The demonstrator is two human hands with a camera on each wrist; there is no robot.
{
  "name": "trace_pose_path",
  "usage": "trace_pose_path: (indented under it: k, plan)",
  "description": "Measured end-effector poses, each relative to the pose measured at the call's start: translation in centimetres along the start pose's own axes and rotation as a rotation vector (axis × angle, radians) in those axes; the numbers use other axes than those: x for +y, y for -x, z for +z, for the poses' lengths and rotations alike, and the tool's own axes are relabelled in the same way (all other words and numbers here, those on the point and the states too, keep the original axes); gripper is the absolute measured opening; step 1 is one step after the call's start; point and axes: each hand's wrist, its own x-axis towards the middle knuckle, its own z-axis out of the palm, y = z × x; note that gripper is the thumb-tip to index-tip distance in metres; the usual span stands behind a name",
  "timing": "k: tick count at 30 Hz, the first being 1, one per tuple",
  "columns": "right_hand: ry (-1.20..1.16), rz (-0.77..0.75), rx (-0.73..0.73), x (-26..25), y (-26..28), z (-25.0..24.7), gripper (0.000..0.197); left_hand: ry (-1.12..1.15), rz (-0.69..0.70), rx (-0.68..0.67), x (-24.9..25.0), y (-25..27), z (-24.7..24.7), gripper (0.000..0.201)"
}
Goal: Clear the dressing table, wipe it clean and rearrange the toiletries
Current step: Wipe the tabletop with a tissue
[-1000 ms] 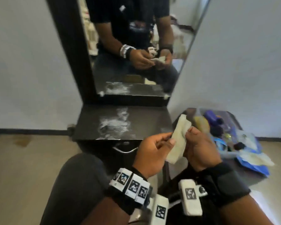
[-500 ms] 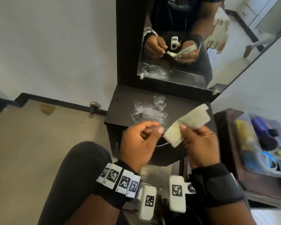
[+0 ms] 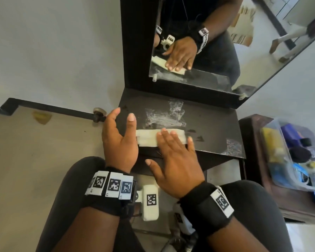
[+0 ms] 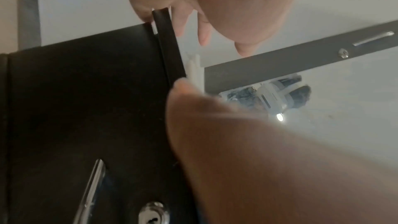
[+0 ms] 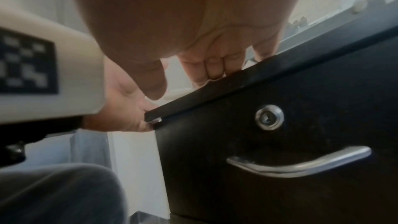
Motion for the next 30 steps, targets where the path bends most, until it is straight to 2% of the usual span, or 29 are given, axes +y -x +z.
trace_pose_path:
  k: [3,5,7,11,14,16,18,20,22,24,26,30]
  plan:
    - [0.049,0.267,0.005,2.7,0.5,-1.5,0.091,0.034,-0.047,-0.021,0.2,0.1,-0.1,0.055]
    - [0.046,0.343,0.006,3.6,1.0,-2.2,0.089,0.048,-0.06,-0.019,0.3,0.2,-0.3,0.052]
    - [0.034,0.259,-0.002,2.5,1.3,-2.2,0.083,0.045,-0.059,-0.031,0.4,0.3,-0.3,0.055]
    - [-0.008,-0.046,-0.024,-1.7,1.0,-1.0,0.08,0.038,-0.027,-0.031,0.4,0.3,-0.1,0.078]
    - [-0.037,-0.077,-0.032,-2.5,0.7,-0.5,0.078,0.033,-0.027,-0.034,0.4,0.4,-0.2,0.078]
    - [-0.05,-0.009,-0.041,-1.7,1.0,-0.7,0.077,0.018,-0.034,-0.039,0.3,0.5,-0.2,0.073]
    - [-0.05,0.139,-0.034,0.0,1.5,-1.4,0.079,0.024,-0.046,-0.04,0.3,0.4,-0.2,0.071]
    - [-0.049,0.293,-0.019,1.8,2.2,-2.3,0.08,0.032,-0.043,-0.036,0.3,0.3,-0.2,0.078]
    - [-0.031,0.348,-0.032,2.7,2.6,-2.7,0.082,0.027,-0.035,-0.027,0.4,0.3,-0.1,0.083]
    - [0.005,0.286,-0.067,2.0,2.7,-2.7,0.089,0.013,-0.038,-0.015,0.5,0.3,0.0,0.08]
    - [0.009,0.15,-0.093,0.2,2.2,-2.5,0.095,0.012,-0.046,-0.005,0.7,0.1,-0.1,0.08]
    - [-0.032,-0.105,-0.149,-2.7,-0.1,-2.5,0.09,0.062,-0.079,-0.004,0.6,-0.5,-0.6,0.092]
